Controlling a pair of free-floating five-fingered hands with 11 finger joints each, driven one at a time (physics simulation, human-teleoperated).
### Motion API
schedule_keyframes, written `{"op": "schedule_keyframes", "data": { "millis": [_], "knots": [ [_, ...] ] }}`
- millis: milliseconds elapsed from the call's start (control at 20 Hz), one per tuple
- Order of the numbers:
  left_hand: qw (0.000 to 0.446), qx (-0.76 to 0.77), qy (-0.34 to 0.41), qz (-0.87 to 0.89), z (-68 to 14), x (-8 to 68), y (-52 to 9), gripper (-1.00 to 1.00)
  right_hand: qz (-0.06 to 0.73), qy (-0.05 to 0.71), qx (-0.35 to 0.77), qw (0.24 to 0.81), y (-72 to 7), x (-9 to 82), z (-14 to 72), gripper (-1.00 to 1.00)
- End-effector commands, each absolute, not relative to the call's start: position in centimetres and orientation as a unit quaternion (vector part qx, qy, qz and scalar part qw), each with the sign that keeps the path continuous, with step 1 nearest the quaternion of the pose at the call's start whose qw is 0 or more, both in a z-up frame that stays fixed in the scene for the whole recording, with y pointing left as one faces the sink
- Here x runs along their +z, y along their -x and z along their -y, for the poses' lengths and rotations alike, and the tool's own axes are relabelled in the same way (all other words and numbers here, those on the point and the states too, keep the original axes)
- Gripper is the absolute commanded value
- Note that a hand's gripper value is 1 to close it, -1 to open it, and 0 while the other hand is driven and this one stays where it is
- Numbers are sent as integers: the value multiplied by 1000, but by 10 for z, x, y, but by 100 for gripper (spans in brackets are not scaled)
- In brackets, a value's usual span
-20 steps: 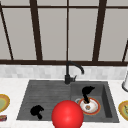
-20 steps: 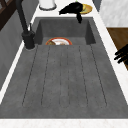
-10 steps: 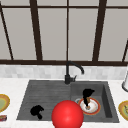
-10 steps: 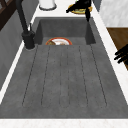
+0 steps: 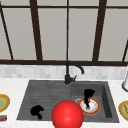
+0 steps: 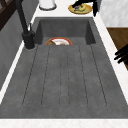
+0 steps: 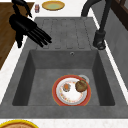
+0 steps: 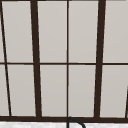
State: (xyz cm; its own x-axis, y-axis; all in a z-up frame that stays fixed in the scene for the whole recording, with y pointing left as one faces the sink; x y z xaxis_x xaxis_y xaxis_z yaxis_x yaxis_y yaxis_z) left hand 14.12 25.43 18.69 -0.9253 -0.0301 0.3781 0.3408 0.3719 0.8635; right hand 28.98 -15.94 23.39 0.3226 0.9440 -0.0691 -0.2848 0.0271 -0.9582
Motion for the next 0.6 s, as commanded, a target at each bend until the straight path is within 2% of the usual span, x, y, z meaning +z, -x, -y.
{"op": "schedule_keyframes", "data": {
  "millis": [0,550],
  "knots": [
    [168,-552,96,811,-254,187,-141,0,356,460,483,655,-272,239,161,-100],
    [168,-552,96,811,-254,187,-141,0,412,410,495,646,-220,252,172,-100]
  ]
}}
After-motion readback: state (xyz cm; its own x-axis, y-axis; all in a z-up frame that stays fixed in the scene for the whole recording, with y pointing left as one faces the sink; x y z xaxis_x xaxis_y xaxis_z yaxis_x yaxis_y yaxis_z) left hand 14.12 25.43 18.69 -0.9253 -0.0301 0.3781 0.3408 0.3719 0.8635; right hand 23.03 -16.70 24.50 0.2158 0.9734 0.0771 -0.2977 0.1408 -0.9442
